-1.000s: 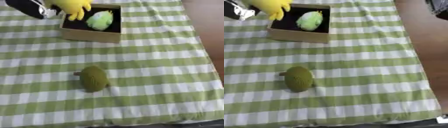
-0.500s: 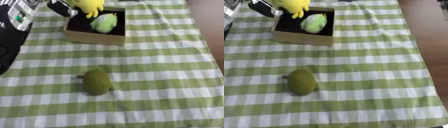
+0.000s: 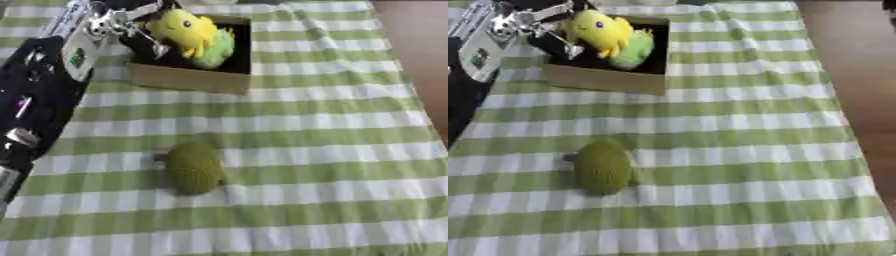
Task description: Pick up objects on the table and place them in the box.
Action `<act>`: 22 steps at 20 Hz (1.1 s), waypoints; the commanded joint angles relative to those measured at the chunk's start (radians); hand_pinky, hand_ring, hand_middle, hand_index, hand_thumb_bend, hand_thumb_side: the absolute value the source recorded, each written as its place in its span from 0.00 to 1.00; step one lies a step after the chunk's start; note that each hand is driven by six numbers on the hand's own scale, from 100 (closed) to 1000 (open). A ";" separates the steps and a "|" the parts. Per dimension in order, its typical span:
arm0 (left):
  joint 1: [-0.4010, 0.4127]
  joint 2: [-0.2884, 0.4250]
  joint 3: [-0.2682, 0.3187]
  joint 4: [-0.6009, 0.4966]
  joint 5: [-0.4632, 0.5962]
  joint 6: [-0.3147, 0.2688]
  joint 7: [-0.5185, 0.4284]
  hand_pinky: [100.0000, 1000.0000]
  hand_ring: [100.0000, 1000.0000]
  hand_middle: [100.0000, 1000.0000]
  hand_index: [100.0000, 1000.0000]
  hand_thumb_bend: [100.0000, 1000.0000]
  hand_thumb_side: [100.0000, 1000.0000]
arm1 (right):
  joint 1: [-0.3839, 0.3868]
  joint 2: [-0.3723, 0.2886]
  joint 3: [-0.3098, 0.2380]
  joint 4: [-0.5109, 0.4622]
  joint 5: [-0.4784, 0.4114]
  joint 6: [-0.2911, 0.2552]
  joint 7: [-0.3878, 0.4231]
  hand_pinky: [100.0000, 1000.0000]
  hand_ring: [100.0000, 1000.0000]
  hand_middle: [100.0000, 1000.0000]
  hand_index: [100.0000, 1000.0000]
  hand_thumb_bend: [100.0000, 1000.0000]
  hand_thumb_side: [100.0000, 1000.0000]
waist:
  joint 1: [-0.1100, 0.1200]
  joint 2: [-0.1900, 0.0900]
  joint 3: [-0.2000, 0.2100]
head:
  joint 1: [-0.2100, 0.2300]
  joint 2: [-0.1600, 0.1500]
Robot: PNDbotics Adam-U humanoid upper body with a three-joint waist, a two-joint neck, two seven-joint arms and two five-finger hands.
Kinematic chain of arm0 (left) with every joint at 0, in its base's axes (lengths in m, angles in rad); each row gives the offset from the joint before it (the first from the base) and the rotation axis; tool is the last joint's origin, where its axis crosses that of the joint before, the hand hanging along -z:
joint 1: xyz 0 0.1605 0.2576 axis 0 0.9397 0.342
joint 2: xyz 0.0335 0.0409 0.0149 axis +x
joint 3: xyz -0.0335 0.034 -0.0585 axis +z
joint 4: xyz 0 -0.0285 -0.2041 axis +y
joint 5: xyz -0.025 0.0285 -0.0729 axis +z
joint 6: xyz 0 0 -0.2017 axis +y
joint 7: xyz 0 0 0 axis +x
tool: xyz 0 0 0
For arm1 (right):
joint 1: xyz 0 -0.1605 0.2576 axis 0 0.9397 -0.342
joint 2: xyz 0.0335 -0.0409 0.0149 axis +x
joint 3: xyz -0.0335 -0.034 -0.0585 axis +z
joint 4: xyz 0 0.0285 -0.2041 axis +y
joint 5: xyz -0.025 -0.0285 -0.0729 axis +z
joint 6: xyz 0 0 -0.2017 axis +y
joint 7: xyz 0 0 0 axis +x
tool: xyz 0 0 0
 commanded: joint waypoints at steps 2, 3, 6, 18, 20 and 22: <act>-0.018 0.003 0.022 0.008 -0.060 0.023 0.039 0.83 0.84 0.78 0.93 0.26 0.00 | -0.006 -0.012 -0.016 -0.015 -0.011 0.001 0.006 0.98 0.89 0.63 0.90 0.00 0.09 | 0.003 -0.005 -0.003 | 0.002 -0.013; -0.018 0.004 0.022 0.008 -0.080 0.029 0.043 0.85 0.85 0.79 0.94 0.30 0.03 | -0.005 -0.012 -0.017 -0.015 -0.011 0.001 0.006 0.98 0.89 0.63 0.90 0.00 0.09 | 0.003 -0.006 -0.003 | 0.001 -0.012; -0.019 0.009 0.025 -0.006 -0.115 0.043 0.059 0.87 0.90 0.81 0.96 0.32 0.04 | -0.002 -0.011 -0.019 -0.015 -0.011 0.003 0.007 0.98 0.89 0.63 0.90 0.00 0.11 | 0.003 -0.007 -0.002 | -0.002 -0.010; -0.033 0.047 0.032 -0.151 0.030 0.079 -0.027 0.85 0.91 0.79 0.93 0.13 0.00 | 0.015 -0.011 -0.023 -0.015 -0.013 0.013 0.005 0.98 0.89 0.63 0.90 0.00 0.10 | 0.008 -0.029 0.011 | -0.024 0.008; -0.029 0.060 0.029 -0.186 0.069 0.088 -0.038 0.84 0.90 0.78 0.92 0.06 0.01 | 0.018 -0.011 -0.024 -0.015 -0.012 0.014 0.003 0.98 0.89 0.63 0.89 0.00 0.09 | 0.009 -0.031 0.012 | -0.027 0.011; -0.017 0.086 0.010 -0.245 0.133 0.084 -0.062 0.84 0.89 0.78 0.92 0.06 0.02 | 0.021 -0.013 -0.027 -0.015 -0.010 0.017 -0.002 0.98 0.89 0.63 0.89 0.00 0.10 | 0.011 -0.033 0.016 | -0.033 0.017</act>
